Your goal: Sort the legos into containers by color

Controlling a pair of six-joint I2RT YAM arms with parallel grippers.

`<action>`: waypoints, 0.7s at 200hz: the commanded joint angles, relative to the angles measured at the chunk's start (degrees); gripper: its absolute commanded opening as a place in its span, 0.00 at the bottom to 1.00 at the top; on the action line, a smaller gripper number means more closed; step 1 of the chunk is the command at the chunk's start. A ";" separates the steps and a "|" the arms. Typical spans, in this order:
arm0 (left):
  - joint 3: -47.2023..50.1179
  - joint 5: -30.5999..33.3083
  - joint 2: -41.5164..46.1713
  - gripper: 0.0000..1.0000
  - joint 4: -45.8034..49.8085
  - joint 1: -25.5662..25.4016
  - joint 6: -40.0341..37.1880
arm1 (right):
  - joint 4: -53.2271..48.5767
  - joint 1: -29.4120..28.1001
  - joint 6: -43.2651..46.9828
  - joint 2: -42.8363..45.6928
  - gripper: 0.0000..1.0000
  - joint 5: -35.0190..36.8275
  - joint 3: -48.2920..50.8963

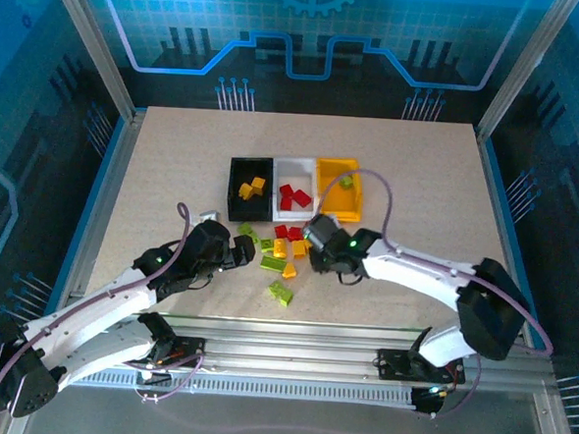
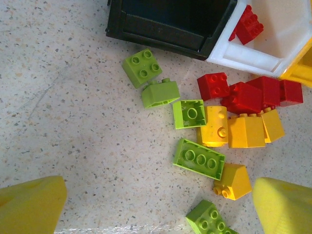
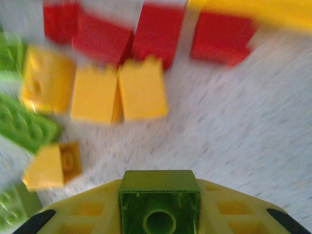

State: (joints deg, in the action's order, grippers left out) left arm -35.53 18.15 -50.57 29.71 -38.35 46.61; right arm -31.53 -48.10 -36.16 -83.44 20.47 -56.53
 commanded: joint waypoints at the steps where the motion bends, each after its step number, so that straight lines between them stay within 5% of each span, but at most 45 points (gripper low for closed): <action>1: -0.33 -0.99 0.47 0.99 0.17 0.55 0.40 | -2.01 6.07 2.91 0.33 0.36 1.34 -6.64; 51: -0.16 -2.37 0.33 0.99 0.16 0.55 0.85 | -3.27 16.48 3.56 -17.52 0.36 -0.25 -23.94; 101: -0.94 -4.28 -0.01 0.99 0.52 0.48 -1.15 | -8.68 20.29 2.27 -31.46 0.40 -0.68 -38.41; 140: -1.56 -4.86 -1.32 0.99 1.09 0.54 -2.21 | -8.41 21.05 1.44 -32.15 0.64 -2.94 -40.23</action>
State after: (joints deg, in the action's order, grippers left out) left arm -35.53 14.85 -51.07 29.71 -38.17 46.17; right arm -37.85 -27.62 -34.17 -116.31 18.96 -94.54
